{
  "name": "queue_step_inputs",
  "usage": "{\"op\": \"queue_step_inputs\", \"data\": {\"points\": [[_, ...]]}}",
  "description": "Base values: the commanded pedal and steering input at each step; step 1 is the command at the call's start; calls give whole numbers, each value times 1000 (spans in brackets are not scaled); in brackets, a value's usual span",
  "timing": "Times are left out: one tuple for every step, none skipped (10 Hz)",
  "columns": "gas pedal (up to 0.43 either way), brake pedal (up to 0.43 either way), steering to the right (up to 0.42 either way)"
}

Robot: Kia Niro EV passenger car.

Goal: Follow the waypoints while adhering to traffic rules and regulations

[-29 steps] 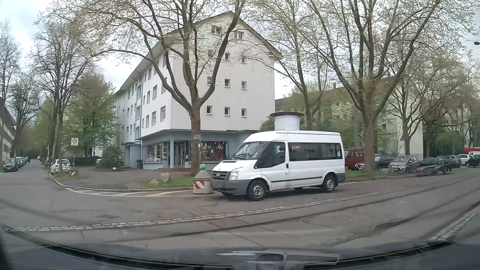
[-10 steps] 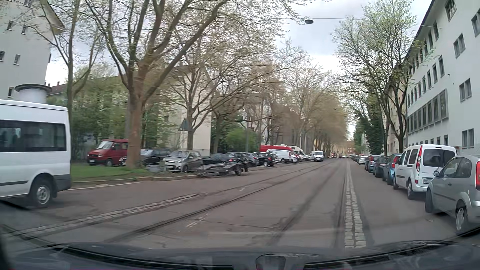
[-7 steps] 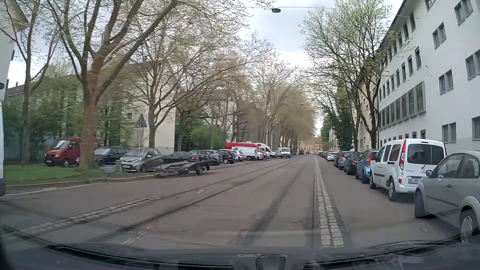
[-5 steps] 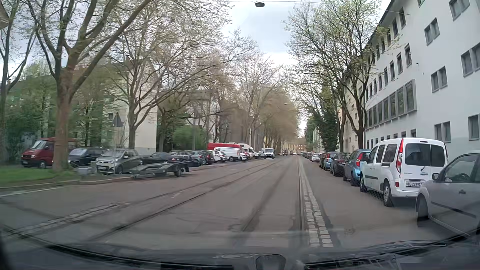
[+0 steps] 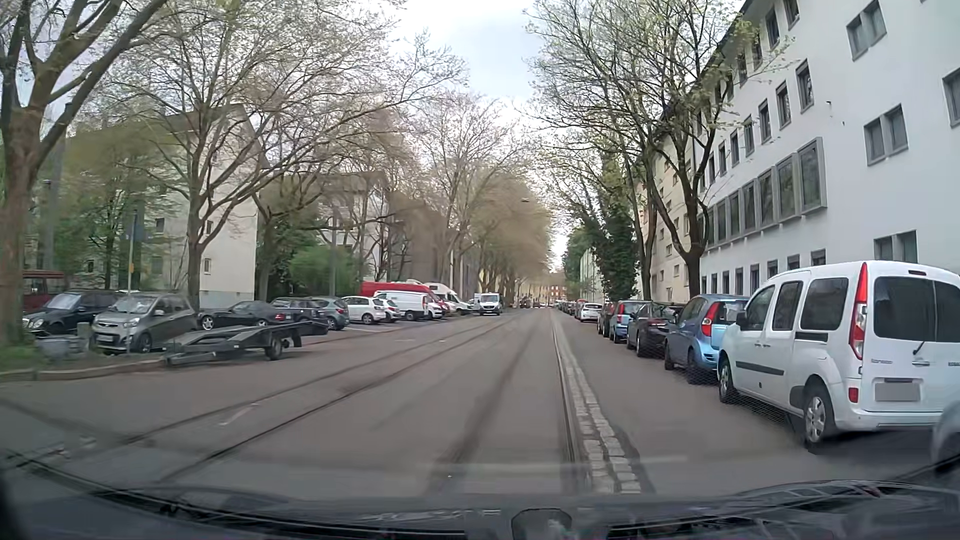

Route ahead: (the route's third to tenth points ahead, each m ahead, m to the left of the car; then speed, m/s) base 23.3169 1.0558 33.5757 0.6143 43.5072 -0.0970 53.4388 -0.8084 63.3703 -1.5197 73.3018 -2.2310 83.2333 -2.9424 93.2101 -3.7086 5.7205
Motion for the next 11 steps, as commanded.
{"op": "queue_step_inputs", "data": {"points": [[311, 0, 63], [311, 0, 61], [311, 0, 60], [311, 0, 59], [311, 0, 57], [311, 0, 56], [311, 0, 55], [299, 0, 52], [287, 0, 48], [280, 0, 44], [268, 0, 35]]}}
